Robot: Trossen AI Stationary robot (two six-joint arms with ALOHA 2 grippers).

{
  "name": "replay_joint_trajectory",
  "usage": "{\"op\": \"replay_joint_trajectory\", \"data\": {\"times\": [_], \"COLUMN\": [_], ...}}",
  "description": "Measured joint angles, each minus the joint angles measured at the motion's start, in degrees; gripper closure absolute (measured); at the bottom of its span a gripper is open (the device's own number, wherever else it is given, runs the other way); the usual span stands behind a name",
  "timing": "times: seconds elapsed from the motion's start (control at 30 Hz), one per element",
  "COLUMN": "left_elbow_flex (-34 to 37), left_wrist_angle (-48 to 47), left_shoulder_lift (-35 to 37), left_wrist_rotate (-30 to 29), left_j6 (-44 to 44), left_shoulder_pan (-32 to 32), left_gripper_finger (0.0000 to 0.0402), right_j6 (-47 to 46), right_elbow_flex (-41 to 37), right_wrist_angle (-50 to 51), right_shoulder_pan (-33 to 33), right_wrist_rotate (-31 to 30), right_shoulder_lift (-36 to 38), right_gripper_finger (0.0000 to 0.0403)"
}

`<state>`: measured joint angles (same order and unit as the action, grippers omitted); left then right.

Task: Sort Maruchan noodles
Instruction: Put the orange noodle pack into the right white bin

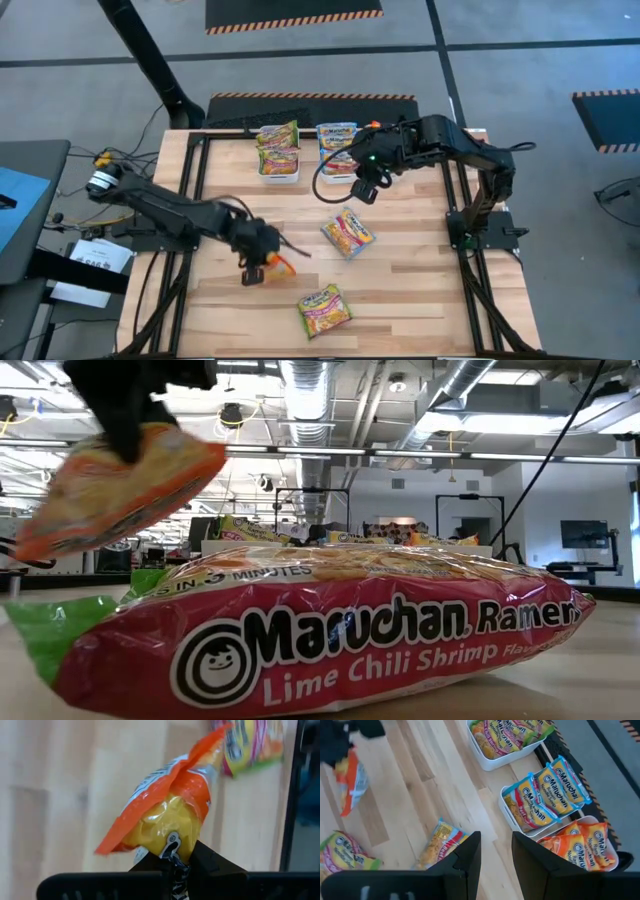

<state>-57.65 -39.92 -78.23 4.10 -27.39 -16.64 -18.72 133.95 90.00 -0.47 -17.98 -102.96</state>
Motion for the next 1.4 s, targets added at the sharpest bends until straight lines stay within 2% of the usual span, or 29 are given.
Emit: {"op": "replay_joint_trajectory", "data": {"times": [0.2,0.4,0.63,0.93,1.17,1.4], "left_elbow_flex": [0.0,0.0,0.0,0.0,0.0,-0.01], "left_wrist_angle": [1.05,1.93,8.25,16.85,28.87,35.74], "left_shoulder_lift": [5.64,8.75,8.92,8.8,8.8,8.8], "left_wrist_rotate": [-5.95,-10.91,-11.01,-11.07,-11.0,-11.55], "left_j6": [2.54,6.97,14.05,17.5,21.32,22.39], "left_shoulder_pan": [6.34,12.66,18.53,23.79,25.07,25.16], "left_gripper_finger": [0.0392,0.0391,0.0391,0.0391,0.0391,0.0391], "right_j6": [6.45,8.16,14.57,17.89,17.82,17.02], "right_elbow_flex": [0.0,0.0,0.0,-0.48,-0.48,-0.35], "right_wrist_angle": [0.01,-0.35,-4.92,-12.89,-14.43,-15.53], "right_shoulder_pan": [-1.78,-5.0,-8.74,-12.34,-13.2,-12.45], "right_wrist_rotate": [0.07,2.18,12.58,22.37,24.04,24.17], "right_shoulder_lift": [-0.43,-0.39,-0.42,-0.44,-0.44,-3.14], "right_gripper_finger": [0.0265,0.0239,0.0211,0.0215,0.0216,0.0216]}}
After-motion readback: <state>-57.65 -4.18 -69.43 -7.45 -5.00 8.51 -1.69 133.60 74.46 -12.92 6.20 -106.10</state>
